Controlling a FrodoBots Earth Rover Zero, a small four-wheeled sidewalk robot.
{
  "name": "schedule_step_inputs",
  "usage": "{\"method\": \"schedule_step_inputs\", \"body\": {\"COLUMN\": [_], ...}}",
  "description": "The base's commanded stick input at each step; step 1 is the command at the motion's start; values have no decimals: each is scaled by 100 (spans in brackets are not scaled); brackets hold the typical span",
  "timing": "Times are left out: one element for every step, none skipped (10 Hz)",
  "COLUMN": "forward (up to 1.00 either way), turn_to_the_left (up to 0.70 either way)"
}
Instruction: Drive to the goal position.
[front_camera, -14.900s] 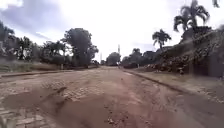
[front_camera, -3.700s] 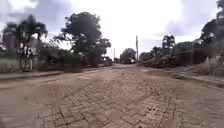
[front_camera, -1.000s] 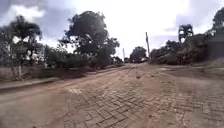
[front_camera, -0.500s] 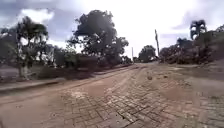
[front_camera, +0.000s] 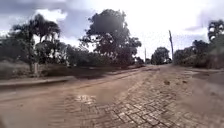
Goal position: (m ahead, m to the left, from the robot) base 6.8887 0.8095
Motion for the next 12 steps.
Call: {"method": "schedule_step_inputs", "body": {"forward": [70, 70, 70, 70, 70, 70, 70, 70, 70, 70, 70, 70], "turn_to_the_left": [-27, -20, 0, 0, 0, 0, 0, 0, 0, 0, 0, -27]}}
